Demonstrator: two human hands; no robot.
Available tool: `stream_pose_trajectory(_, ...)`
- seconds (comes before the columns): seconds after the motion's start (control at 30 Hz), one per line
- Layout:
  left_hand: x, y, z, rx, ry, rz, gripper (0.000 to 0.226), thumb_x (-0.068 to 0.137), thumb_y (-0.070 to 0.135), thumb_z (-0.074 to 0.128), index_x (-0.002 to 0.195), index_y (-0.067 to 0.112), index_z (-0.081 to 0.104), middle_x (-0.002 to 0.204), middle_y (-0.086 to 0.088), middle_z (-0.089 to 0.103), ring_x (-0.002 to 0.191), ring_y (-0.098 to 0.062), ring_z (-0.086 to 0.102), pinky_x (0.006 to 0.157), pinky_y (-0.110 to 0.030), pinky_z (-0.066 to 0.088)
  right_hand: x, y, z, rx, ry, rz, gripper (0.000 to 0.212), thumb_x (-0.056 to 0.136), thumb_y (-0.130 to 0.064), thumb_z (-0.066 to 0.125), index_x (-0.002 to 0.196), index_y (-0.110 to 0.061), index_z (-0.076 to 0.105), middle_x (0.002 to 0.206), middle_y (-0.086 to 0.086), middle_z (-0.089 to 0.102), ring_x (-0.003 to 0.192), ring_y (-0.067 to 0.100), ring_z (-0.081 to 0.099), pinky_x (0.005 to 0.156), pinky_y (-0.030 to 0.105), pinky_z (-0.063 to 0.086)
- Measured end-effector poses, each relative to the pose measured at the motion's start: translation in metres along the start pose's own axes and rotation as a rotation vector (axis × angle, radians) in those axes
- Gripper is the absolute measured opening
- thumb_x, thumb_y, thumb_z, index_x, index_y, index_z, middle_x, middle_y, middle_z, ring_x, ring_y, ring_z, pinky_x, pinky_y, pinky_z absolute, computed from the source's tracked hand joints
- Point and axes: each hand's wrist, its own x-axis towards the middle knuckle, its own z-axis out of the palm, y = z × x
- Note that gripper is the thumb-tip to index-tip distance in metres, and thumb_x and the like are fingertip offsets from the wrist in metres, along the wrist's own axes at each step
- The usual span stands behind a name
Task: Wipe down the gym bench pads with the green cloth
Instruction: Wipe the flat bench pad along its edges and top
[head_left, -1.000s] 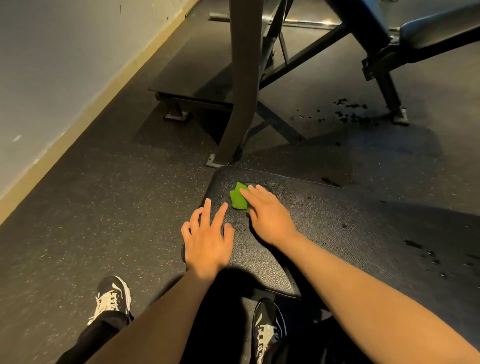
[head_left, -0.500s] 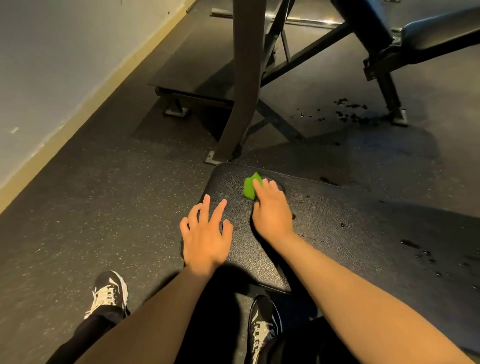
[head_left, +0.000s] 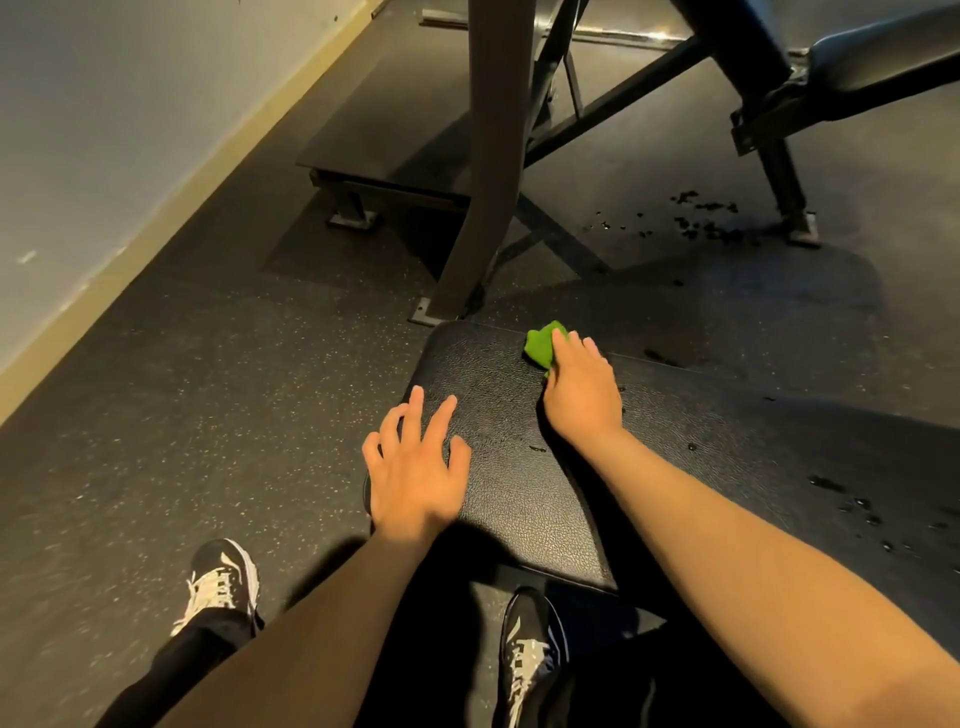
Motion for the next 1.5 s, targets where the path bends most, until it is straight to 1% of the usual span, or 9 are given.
stream_pose_trajectory(0.23,-0.001,-0.001,0.0,-0.038,0.021,-0.009,0.061,0.094,0.05,0.028,0.153,0.034,0.034,0.165,0.002,0.023,0.145,-0.02,0.022,0.115,-0.048,0.018,-0.023,-0.05,0.013,0.045,-0.045,-0.216,0.039,0.086,-0.009,0.049,0.124,-0.015,0.049,0.116,0.003,0.05,0.106,0.027,0.045,0.084,0.044,0.043)
stream_pose_trajectory(0.37,-0.001,-0.001,0.0,-0.053,0.02,-0.02,0.065,0.092,0.051,0.03,0.152,0.027,0.036,0.164,0.004,0.025,0.146,-0.019,0.023,0.116,-0.046,0.018,-0.042,-0.061,0.013,0.129,-0.165,-0.411,0.054,0.092,-0.009,0.051,0.146,-0.011,0.043,0.145,0.013,0.048,0.134,0.035,0.038,0.108,0.048,0.035)
stream_pose_trajectory(0.47,-0.001,-0.001,-0.001,-0.05,0.027,-0.017,0.064,0.092,0.051,0.03,0.152,0.028,0.037,0.164,0.003,0.025,0.146,-0.019,0.023,0.115,-0.046,0.018,-0.03,-0.049,0.008,0.086,-0.15,-0.446,0.053,0.092,-0.008,0.052,0.145,-0.013,0.043,0.141,0.008,0.049,0.131,0.031,0.039,0.105,0.047,0.039)
stream_pose_trajectory(0.57,-0.001,0.001,-0.002,-0.069,0.023,-0.019,0.064,0.092,0.051,0.029,0.153,0.029,0.035,0.164,0.004,0.024,0.146,-0.018,0.022,0.116,-0.046,0.018,-0.002,-0.033,0.007,0.028,-0.079,-0.31,0.045,0.088,-0.007,0.049,0.133,-0.013,0.046,0.12,0.005,0.05,0.11,0.027,0.044,0.087,0.047,0.046)
stream_pose_trajectory(0.73,0.0,-0.001,-0.001,-0.08,0.011,-0.033,0.064,0.092,0.05,0.03,0.153,0.032,0.034,0.165,0.006,0.022,0.147,-0.016,0.018,0.118,-0.045,0.014,0.016,-0.038,0.017,-0.042,-0.067,-0.081,0.048,0.089,-0.013,0.049,0.137,-0.013,0.043,0.13,0.008,0.048,0.121,0.033,0.043,0.095,0.046,0.041)
stream_pose_trajectory(0.9,-0.001,-0.002,-0.002,-0.078,0.011,-0.025,0.065,0.091,0.047,0.034,0.153,0.03,0.035,0.165,0.004,0.023,0.147,-0.017,0.02,0.117,-0.046,0.016,-0.013,-0.062,0.02,0.036,-0.079,-0.282,0.053,0.083,-0.008,0.051,0.136,-0.016,0.045,0.128,0.005,0.05,0.115,0.029,0.044,0.089,0.047,0.043)
stream_pose_trajectory(1.13,-0.005,-0.004,-0.008,-0.122,-0.014,0.019,0.07,0.086,0.049,0.034,0.153,0.028,0.036,0.165,0.004,0.021,0.149,-0.018,0.016,0.119,-0.045,0.012,-0.041,-0.04,0.005,0.074,-0.22,-0.417,0.062,0.092,-0.008,0.051,0.151,-0.018,0.035,0.153,0.006,0.04,0.141,0.03,0.032,0.114,0.046,0.031)
stream_pose_trajectory(1.23,-0.011,-0.008,-0.008,-0.106,-0.019,0.064,0.071,0.087,0.052,0.027,0.153,0.029,0.036,0.166,0.002,0.021,0.151,-0.018,0.016,0.119,-0.046,0.014,-0.031,-0.01,-0.006,0.026,-0.121,-0.282,0.058,0.084,-0.006,0.052,0.14,-0.016,0.041,0.128,0.003,0.048,0.117,0.027,0.045,0.094,0.047,0.044)
stream_pose_trajectory(1.5,-0.028,0.001,-0.006,-0.071,-0.03,-0.014,0.051,0.101,0.043,0.042,0.151,0.034,0.036,0.165,0.004,0.021,0.141,-0.021,0.024,0.111,-0.052,0.016,-0.036,-0.006,-0.012,-0.038,-0.092,-0.006,0.059,0.091,-0.013,0.05,0.148,-0.013,0.034,0.146,0.011,0.039,0.133,0.034,0.034,0.105,0.046,0.035)
